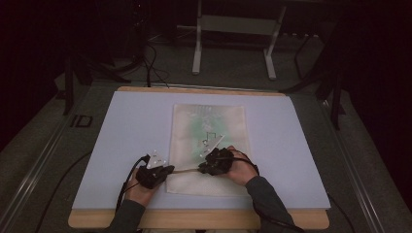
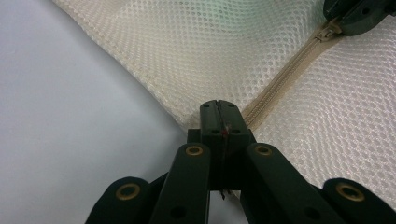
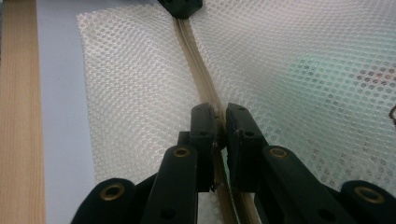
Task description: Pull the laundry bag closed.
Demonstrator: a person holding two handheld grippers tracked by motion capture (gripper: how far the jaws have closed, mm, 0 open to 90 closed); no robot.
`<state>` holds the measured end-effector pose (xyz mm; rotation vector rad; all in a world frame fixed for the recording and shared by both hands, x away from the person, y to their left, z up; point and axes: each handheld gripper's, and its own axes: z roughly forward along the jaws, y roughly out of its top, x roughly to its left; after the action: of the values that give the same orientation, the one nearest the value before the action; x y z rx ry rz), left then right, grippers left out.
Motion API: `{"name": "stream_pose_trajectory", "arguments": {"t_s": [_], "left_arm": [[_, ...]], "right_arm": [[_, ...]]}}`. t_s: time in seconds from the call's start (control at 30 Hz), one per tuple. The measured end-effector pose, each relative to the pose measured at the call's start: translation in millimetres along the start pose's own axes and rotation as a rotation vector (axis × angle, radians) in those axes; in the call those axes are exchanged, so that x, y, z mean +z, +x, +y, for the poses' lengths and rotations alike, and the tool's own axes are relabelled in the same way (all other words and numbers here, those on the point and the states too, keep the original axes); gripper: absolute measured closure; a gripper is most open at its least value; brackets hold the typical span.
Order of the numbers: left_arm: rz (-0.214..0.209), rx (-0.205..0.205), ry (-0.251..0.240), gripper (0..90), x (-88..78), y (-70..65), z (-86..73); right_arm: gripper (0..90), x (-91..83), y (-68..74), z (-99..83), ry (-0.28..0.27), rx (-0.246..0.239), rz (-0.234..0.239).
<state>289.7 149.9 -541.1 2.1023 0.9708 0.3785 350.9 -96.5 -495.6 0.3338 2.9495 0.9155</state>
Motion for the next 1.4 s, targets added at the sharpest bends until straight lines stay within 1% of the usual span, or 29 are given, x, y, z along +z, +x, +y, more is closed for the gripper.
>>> {"name": "stream_pose_trajectory", "arguments": {"t_s": [0.2,0.27,0.4,0.77,1.17,1.4], "left_arm": [[0.000,0.001,0.001,89.6,-0.1,0.0,0.0],[0.002,0.002,0.002,89.6,-0.1,-0.2,0.0],[0.000,0.001,0.001,89.6,-0.1,0.0,0.0],[0.003,0.003,0.001,89.6,-0.1,-0.3,0.0],[0.003,0.003,0.000,89.6,0.0,-0.3,0.0],[0.003,0.001,0.000,89.6,0.0,-0.3,0.0]], "right_arm": [[82.3,-1.5,-0.9,-1.1,0.002,0.003,0.000],[82.3,-2.2,-1.5,-1.3,-0.005,0.000,0.003],[82.3,-4.5,-1.8,-1.8,0.000,0.002,-0.003],[82.3,-12.8,-5.8,-11.4,-0.006,0.020,-0.009],[82.3,-14.2,-6.7,-13.9,-0.010,0.020,-0.006],[82.3,-17.2,-7.7,-17.2,-0.010,0.030,-0.006]]}}
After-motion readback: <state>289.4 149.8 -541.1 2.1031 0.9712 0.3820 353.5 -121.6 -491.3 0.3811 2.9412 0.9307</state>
